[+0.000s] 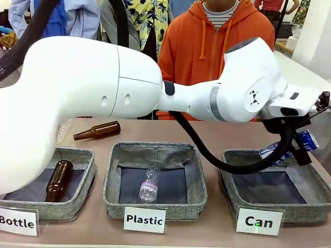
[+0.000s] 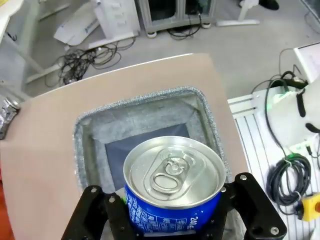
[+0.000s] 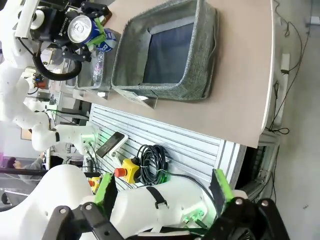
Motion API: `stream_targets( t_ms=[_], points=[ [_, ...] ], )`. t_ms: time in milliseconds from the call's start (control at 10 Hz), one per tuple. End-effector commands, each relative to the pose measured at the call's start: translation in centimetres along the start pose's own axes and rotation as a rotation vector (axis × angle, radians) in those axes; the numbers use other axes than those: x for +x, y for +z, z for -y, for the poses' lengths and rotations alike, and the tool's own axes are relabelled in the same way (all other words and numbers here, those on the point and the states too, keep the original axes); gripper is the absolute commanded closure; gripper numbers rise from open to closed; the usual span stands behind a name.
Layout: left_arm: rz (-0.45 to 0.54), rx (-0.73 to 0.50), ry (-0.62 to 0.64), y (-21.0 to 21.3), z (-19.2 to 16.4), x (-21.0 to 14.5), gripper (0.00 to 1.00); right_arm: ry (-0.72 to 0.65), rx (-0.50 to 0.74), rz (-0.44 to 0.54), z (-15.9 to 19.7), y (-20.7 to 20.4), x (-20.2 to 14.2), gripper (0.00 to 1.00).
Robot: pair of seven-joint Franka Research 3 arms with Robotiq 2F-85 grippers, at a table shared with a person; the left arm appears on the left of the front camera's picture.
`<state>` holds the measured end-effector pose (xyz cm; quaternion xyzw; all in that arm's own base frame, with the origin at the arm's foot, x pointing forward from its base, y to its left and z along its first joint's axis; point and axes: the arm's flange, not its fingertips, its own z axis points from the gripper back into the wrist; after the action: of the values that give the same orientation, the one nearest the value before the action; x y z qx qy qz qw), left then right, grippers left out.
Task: Sort the can waste into the basket.
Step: Pick up the can waste from the table and place it in the right Fabric basket.
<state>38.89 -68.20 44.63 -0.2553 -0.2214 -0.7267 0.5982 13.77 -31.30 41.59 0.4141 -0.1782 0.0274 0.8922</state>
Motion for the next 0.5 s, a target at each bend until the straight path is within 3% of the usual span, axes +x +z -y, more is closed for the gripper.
stream_targets(
  t_ms=[0,200,300,400],
  points=[
    [0.012,-0.002,-0.017,1.2,1.1,-0.5,1.00,-0.021,-0.007,-0.008,-0.5,0.3,-0.4,0.00],
    [0.001,0.001,-0.002,0.2,0.2,0.1,1.00,-0.021,-0.007,-0.008,-0.5,0.3,-0.4,0.00],
    [-0.033,-0.006,-0.046,0.0,0.5,-0.3,0.44,-0.021,-0.007,-0.008,-0.5,0.3,-0.4,0.00],
    [-0.039,-0.021,-0.059,-0.1,1.0,-0.5,0.44,-0.021,-0.007,-0.008,-0.5,0.3,-0.4,0.00]
  ],
)
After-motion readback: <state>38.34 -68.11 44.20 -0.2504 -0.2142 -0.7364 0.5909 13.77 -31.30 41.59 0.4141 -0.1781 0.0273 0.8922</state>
